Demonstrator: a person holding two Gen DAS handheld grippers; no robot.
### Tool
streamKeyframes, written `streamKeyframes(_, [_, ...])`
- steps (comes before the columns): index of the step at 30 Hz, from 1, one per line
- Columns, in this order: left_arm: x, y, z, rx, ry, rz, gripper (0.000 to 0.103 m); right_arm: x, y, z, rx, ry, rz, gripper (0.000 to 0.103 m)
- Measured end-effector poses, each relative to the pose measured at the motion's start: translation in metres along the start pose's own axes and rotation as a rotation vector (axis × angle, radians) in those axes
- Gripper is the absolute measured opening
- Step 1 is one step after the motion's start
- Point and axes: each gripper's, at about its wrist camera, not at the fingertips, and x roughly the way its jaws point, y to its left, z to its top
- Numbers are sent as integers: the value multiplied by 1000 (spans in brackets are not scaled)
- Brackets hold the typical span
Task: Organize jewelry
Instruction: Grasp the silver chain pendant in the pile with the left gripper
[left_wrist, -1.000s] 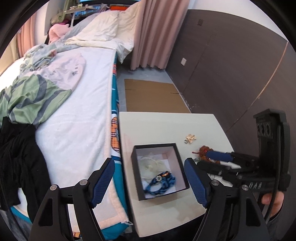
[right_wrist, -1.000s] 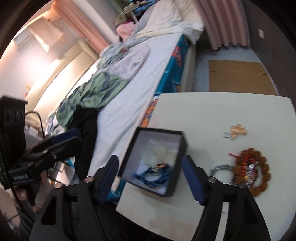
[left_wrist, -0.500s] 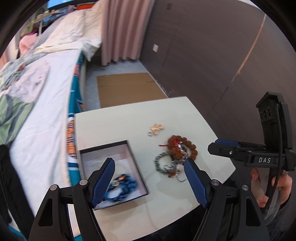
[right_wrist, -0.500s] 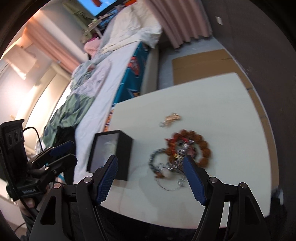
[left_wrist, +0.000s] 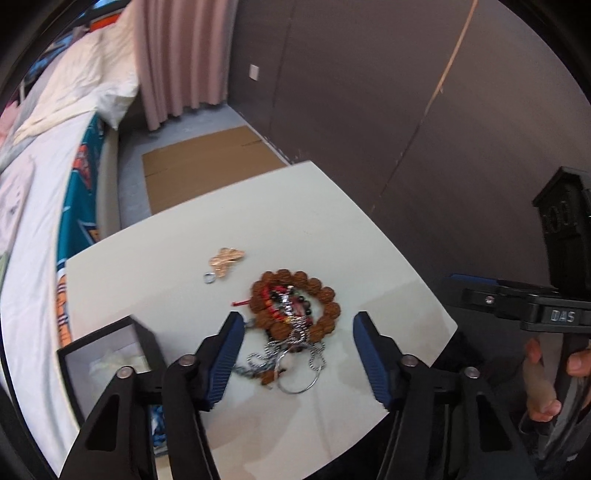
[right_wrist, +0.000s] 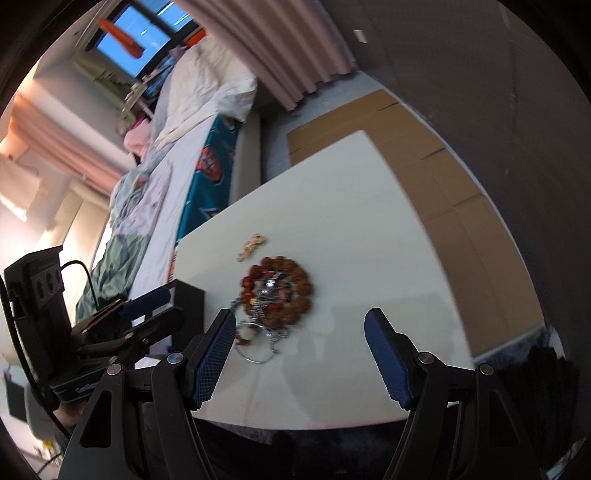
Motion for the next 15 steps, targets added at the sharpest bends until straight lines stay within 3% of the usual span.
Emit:
streamKeyframes(11, [57, -31, 18, 75, 143, 46, 52, -9, -50, -1, 84, -14, -13, 72])
streamKeyframes(15, [72, -29, 22, 67, 185, 69, 42, -8, -61, 0, 107, -11, -12, 72])
